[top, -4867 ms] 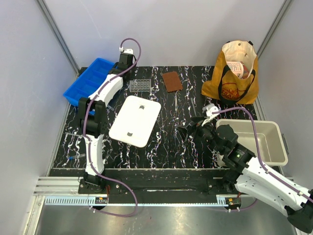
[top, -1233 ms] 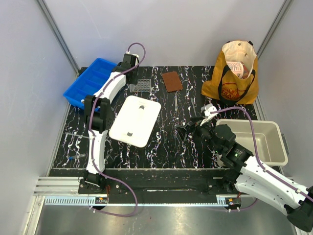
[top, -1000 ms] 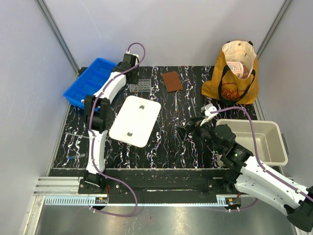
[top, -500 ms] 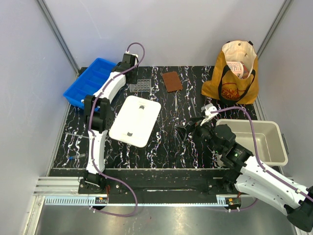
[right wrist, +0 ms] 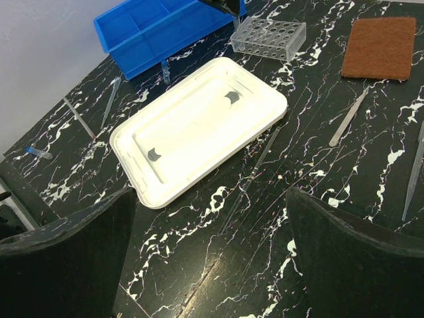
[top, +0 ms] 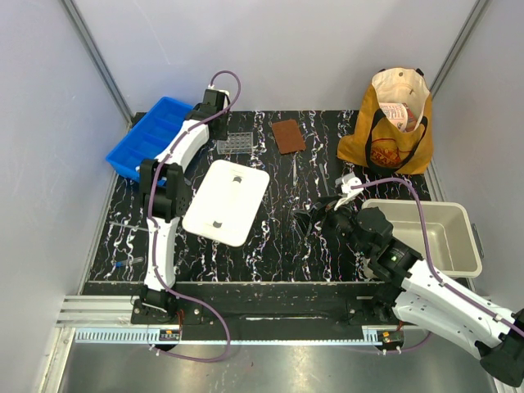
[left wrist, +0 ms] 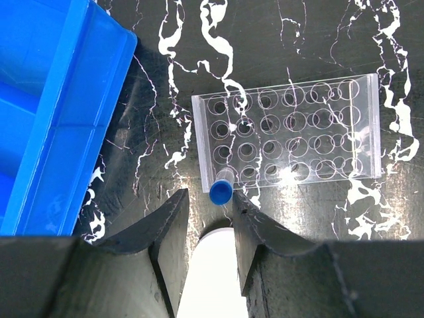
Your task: Organize the chemistry lab equipment
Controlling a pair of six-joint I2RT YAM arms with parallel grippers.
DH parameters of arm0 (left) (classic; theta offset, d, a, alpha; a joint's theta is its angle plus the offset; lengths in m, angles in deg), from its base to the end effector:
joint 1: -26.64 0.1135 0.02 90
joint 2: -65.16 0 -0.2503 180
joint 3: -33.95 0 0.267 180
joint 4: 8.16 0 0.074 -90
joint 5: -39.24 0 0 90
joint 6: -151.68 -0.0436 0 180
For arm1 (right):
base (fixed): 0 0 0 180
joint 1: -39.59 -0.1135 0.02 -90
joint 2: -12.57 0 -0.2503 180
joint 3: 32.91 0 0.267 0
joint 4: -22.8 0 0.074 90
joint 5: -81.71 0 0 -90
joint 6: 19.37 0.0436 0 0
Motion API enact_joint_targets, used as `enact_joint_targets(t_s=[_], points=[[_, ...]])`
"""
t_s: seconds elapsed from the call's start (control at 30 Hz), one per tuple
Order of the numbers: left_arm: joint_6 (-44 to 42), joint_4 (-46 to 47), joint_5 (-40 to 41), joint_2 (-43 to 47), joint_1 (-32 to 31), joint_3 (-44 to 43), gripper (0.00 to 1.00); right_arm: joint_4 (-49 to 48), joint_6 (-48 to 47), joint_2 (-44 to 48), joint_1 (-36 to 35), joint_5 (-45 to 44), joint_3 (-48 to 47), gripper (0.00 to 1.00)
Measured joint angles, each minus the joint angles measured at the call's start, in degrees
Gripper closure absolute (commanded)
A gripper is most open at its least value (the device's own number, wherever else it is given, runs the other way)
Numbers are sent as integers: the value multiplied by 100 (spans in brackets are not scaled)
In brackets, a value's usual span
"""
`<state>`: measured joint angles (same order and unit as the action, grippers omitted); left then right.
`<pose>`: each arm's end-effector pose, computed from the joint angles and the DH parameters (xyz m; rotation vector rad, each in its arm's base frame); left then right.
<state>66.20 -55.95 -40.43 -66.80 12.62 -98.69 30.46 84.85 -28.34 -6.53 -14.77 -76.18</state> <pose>0.5199 -0.1218 0.2172 0.1126 2.3739 0.0616 0.1522 0.1512 0.2776 -0.3848 1.6673 0.6992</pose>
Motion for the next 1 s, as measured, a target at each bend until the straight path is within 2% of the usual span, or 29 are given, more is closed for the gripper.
enact_joint_targets(t_s=[0.3, 0.43, 0.67, 0.8, 0.83, 1.0], points=[[-7, 4, 0, 0, 26, 0, 62, -2, -2, -33, 0, -2, 0, 0], [-4, 7, -4, 0, 26, 0, 59, -4, -2, -55, 0, -2, 0, 0], [101, -52, -184, 105, 26, 0, 32, 24, 20, -146, 0, 0, -4, 0], [282, -195, -374, 728, 26, 219, 5, 197, 96, -247, 0, 7, -120, 0], [306, -245, -382, 970, 26, 332, 1, 260, 125, -289, 0, 4, -188, 0], [708, -494, -181, 2586, 28, 1130, 1, 619, 378, -472, 0, 7, -588, 0]])
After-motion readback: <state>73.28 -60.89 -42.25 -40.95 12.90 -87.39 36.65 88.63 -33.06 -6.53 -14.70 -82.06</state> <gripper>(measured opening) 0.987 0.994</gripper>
